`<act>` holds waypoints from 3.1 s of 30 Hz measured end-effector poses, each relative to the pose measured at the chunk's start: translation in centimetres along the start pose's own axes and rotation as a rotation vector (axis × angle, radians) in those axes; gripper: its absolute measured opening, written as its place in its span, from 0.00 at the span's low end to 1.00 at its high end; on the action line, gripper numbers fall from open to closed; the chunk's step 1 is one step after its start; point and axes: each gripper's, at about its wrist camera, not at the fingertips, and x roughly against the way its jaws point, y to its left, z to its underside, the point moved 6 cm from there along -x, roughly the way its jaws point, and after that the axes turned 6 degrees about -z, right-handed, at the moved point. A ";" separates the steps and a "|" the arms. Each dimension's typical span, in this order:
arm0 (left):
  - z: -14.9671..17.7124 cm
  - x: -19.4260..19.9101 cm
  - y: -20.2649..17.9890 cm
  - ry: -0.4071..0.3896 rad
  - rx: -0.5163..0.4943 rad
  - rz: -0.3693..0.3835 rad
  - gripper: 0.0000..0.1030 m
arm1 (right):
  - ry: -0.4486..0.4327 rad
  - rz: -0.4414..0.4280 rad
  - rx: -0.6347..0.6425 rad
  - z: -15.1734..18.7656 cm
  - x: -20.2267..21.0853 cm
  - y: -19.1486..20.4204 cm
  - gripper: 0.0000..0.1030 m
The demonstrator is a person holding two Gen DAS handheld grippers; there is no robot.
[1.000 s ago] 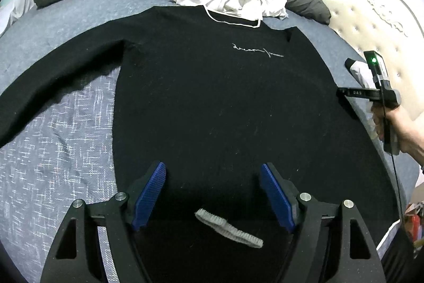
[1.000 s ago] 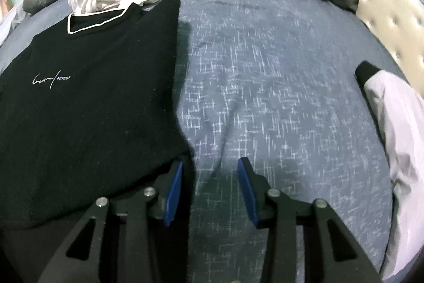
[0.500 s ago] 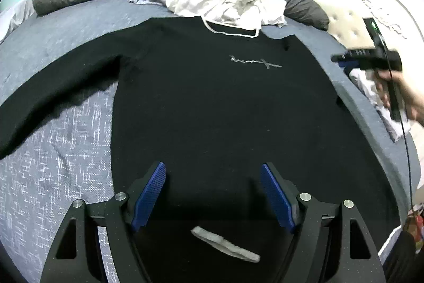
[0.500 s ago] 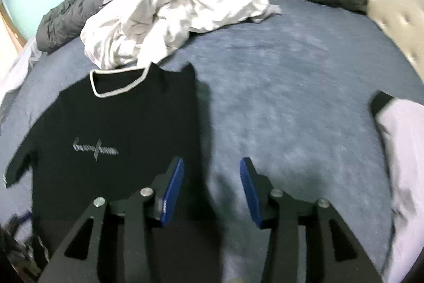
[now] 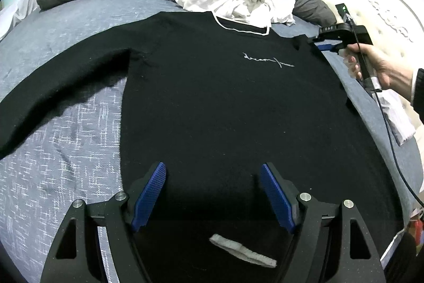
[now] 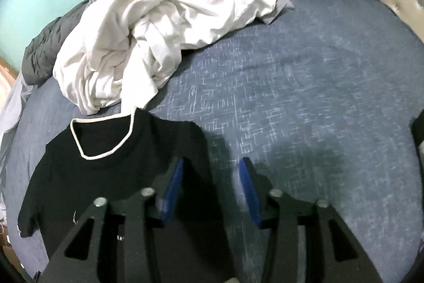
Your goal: Fold clothes
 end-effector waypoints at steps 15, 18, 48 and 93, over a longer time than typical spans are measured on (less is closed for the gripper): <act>0.4 -0.6 -0.7 0.013 -0.017 0.006 0.76 | -0.039 0.108 0.011 -0.4 -1.5 -2.9 0.02; 0.5 -0.6 -0.8 0.014 -0.019 0.005 0.76 | -0.036 0.101 0.022 -0.4 -1.5 -2.9 0.02; 0.5 3.4 2.0 -0.058 0.094 -0.010 0.76 | -0.135 -0.219 -0.054 16.5 9.4 7.7 0.03; 4.8 9.2 37.5 -0.006 0.755 -0.371 0.79 | -0.161 -0.324 0.000 28.0 13.9 13.9 0.56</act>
